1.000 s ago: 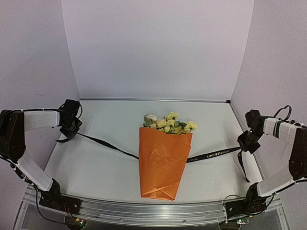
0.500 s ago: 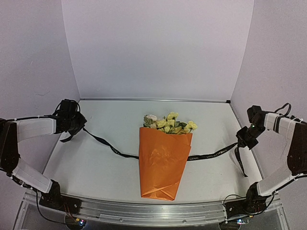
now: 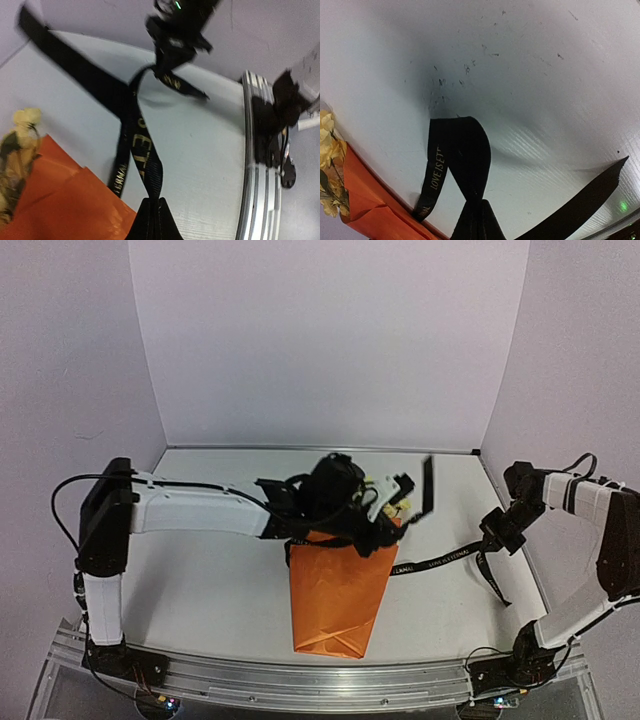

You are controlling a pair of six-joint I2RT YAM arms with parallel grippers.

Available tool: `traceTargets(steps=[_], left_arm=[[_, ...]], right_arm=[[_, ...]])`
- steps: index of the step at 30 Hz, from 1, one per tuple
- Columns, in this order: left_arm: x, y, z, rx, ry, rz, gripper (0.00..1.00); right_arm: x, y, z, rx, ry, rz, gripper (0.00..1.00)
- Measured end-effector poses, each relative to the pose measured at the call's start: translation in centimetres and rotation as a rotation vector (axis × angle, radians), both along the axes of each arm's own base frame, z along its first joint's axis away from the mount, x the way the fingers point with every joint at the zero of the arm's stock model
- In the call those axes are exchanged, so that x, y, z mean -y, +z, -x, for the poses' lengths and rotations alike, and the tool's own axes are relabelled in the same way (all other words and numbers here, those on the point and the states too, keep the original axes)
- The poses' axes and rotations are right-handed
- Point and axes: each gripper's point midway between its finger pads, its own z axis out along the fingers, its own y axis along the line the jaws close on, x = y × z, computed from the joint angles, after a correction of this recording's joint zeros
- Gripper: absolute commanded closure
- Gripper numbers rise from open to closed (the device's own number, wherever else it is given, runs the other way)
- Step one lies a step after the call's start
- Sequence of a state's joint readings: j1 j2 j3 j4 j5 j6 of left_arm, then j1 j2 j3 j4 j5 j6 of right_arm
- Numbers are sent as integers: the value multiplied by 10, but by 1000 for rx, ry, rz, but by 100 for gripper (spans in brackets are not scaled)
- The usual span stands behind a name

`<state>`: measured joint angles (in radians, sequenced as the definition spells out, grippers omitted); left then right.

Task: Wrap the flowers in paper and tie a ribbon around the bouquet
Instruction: Place the left side of the half-tied ribbon on the folded bouquet.

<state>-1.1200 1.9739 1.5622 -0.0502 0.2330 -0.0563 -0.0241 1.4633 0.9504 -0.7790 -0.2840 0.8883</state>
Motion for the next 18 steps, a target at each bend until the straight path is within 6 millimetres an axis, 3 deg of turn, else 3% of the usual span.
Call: traceTargets(steps=[2, 4, 8, 10, 18], left_arm=[[8, -48, 26, -2, -90, -114, 100], [4, -91, 37, -3, -141, -222, 100], [-9, -135, 40, 0, -183, -350, 100], [-8, -136, 38, 14, -193, -358, 100], [18, -103, 24, 101, -208, -285, 100]], right_arm=[[-5, 0, -1, -17, 25, -8, 100], [-11, 2, -5, -24, 53, -11, 100], [-20, 7, -15, -22, 96, -13, 100], [-22, 10, -19, -30, 115, -10, 100], [-29, 38, -51, 5, 153, -12, 100]])
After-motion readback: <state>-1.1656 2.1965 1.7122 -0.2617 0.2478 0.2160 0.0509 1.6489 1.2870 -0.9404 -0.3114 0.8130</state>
